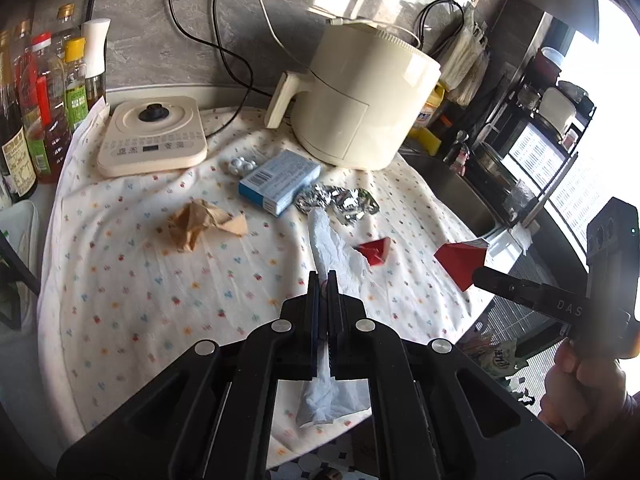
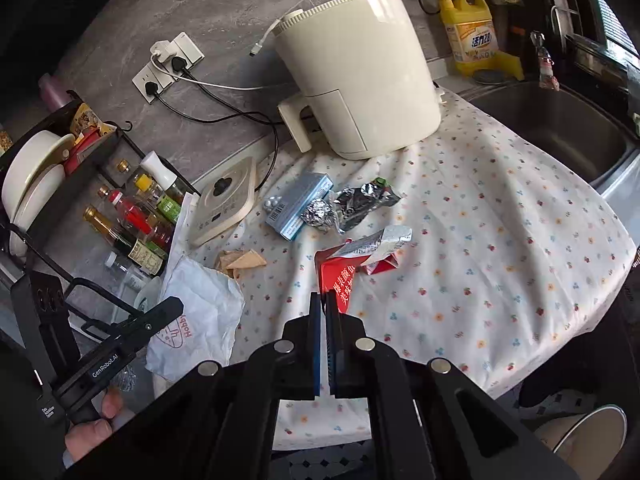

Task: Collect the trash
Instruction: 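Carry the white bag and red paper in both tools over the white bin, then open the right tool over the bin while the left tool releases the white bag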

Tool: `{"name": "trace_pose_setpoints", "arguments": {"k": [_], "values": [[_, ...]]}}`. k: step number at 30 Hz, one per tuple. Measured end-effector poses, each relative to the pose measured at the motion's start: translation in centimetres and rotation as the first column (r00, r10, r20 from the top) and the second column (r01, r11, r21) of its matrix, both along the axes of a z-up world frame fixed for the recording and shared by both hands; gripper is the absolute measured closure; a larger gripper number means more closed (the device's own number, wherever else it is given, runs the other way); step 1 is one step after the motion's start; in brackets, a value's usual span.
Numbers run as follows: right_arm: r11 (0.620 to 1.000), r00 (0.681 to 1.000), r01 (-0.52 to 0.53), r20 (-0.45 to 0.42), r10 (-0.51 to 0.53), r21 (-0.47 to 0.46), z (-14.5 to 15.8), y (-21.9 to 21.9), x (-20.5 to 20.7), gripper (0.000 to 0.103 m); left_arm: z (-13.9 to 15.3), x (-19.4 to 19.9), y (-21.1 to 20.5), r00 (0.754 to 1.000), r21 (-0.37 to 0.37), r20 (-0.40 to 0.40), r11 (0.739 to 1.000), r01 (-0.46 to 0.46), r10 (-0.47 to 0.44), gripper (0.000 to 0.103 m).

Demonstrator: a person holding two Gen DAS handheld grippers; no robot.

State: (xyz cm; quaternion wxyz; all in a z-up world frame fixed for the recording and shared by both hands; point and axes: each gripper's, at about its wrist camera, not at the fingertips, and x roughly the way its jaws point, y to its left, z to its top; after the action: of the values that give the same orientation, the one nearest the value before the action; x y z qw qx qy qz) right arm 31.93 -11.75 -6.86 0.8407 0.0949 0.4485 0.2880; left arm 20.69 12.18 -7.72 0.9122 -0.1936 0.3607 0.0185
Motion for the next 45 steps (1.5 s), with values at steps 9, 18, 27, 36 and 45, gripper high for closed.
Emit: {"name": "trace_pose_setpoints", "arguments": {"k": [9,18,27,36,45], "values": [[0.996,0.995,0.092,-0.029,-0.093,-0.020,-2.9,-10.2,-2.6,0.100,0.1,-1.5,-7.1,0.998,0.037,-0.036,0.998,0.044,-0.043,0.099],[0.975,0.973,0.217,-0.069,-0.221,-0.051,-5.2,-19.6,-6.1,0.100,-1.3,-1.2,-15.9,0.982,0.006,-0.042,0.982,0.187,-0.186,0.099],[0.913,0.906,0.399,-0.117,-0.408,-0.088,-7.8,-29.4,-9.9,0.100,-3.1,0.4,-24.7,0.926,-0.025,-0.062,0.928,0.371,-0.371,0.099],[0.832,0.804,0.532,-0.216,-0.554,-0.156,-13.2,-35.8,-13.0,0.096,-5.4,0.8,-31.4,0.847,-0.063,-0.106,0.853,0.518,-0.521,0.099],[0.732,0.700,0.660,-0.217,-0.681,-0.167,-14.7,-41.1,-17.3,0.060,-7.7,0.5,-36.7,0.753,-0.080,-0.162,0.769,0.634,-0.638,0.099]]}}
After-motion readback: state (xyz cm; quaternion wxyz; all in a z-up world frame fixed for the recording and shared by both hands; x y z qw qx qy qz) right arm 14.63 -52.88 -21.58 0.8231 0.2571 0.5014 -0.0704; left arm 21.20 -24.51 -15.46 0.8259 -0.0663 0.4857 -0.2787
